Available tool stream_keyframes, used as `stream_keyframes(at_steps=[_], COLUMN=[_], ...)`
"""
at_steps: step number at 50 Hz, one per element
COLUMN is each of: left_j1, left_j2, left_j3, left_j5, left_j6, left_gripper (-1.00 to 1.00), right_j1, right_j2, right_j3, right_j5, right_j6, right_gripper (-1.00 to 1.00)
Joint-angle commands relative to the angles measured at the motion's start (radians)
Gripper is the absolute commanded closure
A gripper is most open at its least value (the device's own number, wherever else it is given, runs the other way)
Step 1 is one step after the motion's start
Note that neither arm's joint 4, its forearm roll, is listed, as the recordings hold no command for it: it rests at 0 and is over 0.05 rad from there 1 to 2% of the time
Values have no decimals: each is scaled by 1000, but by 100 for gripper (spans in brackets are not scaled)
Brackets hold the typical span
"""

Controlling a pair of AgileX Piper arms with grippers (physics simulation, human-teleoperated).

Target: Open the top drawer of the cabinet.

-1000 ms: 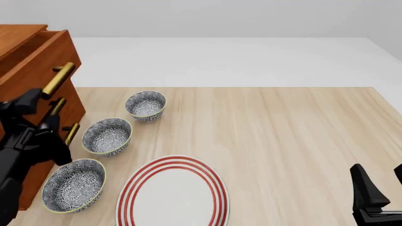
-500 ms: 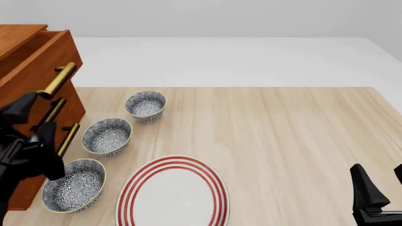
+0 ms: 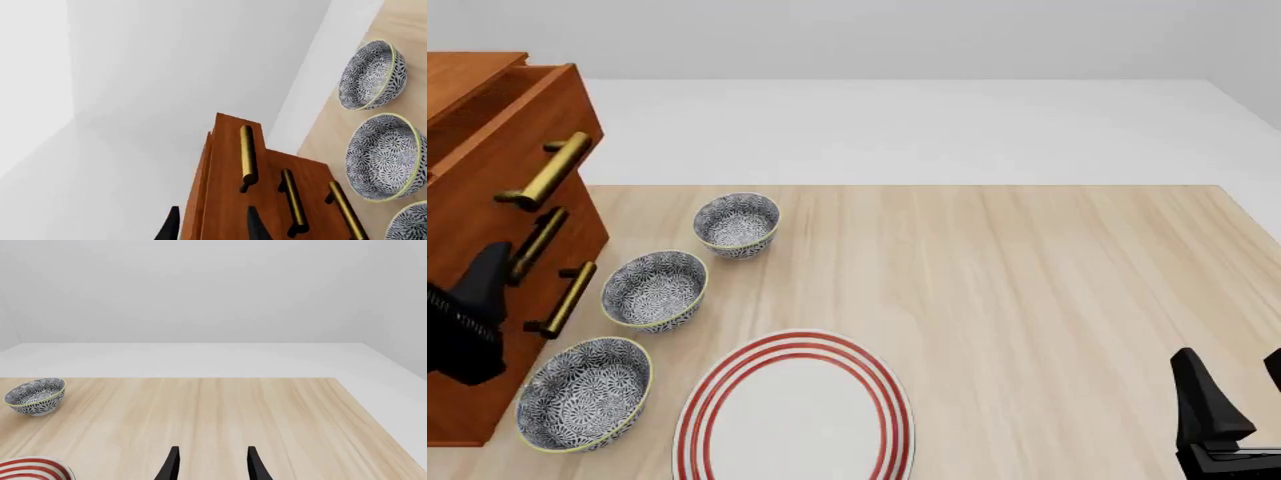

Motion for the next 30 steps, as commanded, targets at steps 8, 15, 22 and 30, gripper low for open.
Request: stream_keyframes(at_steps=[8, 15, 22, 30], left_j1=[-1, -17, -37, -36], left_j2=[-56, -32, 2, 46], left_j3=[-223, -357, -417, -456], left_j5=[274, 390, 453, 483], left_j6=[-246, -386, -474, -530], left_gripper=[-100, -100, -100, -100], right_j1=[0, 0, 0, 0], right_j2=[0, 0, 0, 0], right_j3=[0, 0, 0, 0], right_j5=[0, 0, 0, 0], right_j6=[0, 0, 0, 0], right_gripper=[-100, -100, -100, -100])
